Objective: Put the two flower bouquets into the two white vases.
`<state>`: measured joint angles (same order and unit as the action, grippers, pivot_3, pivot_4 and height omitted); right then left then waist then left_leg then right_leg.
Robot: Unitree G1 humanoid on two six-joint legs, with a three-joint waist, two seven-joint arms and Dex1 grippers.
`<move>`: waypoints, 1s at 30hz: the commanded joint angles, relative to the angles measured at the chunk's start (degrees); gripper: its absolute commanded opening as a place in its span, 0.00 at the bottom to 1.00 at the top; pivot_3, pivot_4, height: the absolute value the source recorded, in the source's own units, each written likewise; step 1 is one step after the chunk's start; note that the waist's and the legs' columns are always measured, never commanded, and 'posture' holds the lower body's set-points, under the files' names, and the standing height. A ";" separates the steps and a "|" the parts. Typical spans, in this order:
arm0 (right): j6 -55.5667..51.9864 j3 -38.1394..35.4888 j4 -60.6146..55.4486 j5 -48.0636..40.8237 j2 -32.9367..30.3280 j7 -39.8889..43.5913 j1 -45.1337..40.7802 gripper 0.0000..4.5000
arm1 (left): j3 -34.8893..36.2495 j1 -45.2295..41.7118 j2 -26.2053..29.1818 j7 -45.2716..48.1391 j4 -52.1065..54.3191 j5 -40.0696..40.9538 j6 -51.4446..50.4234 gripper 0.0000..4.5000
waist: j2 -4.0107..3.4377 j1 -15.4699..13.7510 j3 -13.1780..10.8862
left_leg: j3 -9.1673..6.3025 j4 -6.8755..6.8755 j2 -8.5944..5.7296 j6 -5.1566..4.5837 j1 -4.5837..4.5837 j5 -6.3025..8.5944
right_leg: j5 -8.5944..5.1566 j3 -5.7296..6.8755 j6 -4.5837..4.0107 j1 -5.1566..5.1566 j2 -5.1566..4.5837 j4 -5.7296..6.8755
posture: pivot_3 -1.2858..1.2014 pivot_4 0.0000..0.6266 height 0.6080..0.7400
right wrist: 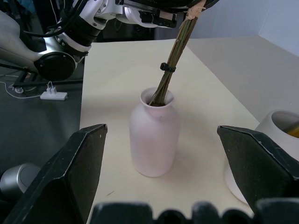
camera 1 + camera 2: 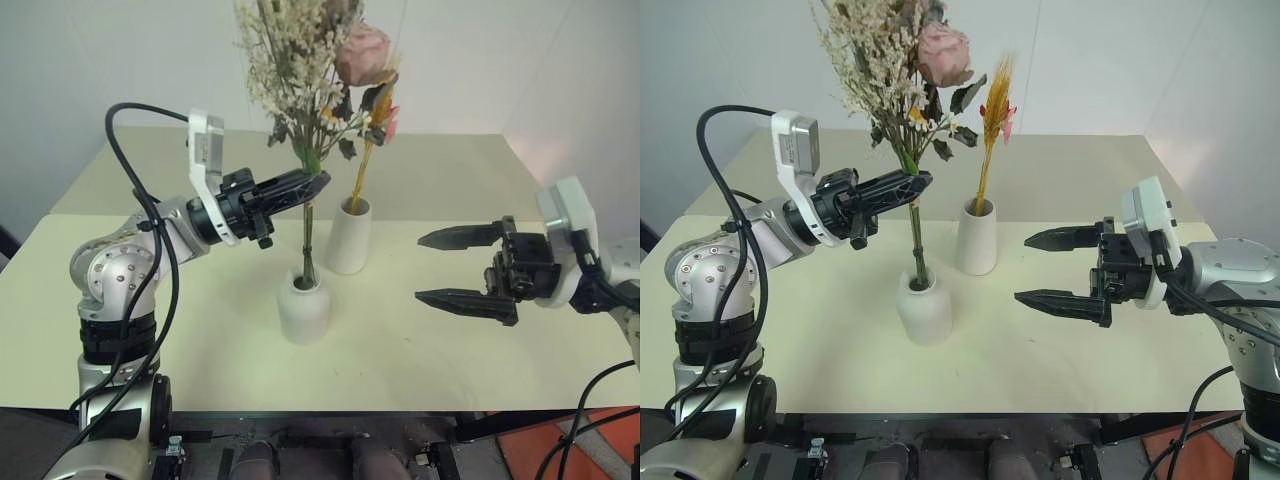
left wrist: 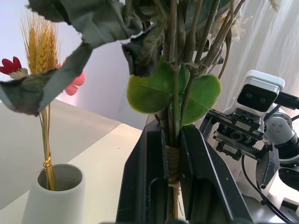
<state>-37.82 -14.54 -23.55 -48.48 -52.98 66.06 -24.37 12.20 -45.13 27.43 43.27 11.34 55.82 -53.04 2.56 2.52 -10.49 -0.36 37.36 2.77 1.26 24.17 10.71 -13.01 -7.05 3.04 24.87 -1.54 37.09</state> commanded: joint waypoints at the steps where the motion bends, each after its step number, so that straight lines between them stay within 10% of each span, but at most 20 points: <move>1: 1.46 -1.27 -1.38 -0.72 -0.11 -0.13 -0.38 1.00 | -0.25 -0.76 0.60 0.25 0.24 -0.02 1.17 0.02 | 0.00 0.00 0.00 | 0.00 0.00 0.00 0.00 0.00 0.00 | 0.00 0.00 0.00 0.00 0.00 0.00 | 0.52 0.24 1.00; 30: 2.90 -0.71 -1.12 -0.18 0.98 -0.66 -0.12 1.00 | -1.42 -0.20 0.84 1.81 -0.15 -1.29 2.59 0.02 | 0.00 0.00 0.00 | 0.00 0.00 0.00 0.00 0.01 0.00 | -0.01 0.00 0.02 0.00 0.00 0.00 | 0.52 0.24 1.00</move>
<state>-36.36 -13.91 -23.16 -48.09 -52.03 65.69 -24.39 11.11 -45.41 27.70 44.24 10.02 55.15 -52.40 2.56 2.51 -10.49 -0.36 37.36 2.77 1.26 24.17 10.71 -13.02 -7.05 3.06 24.87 -1.54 37.08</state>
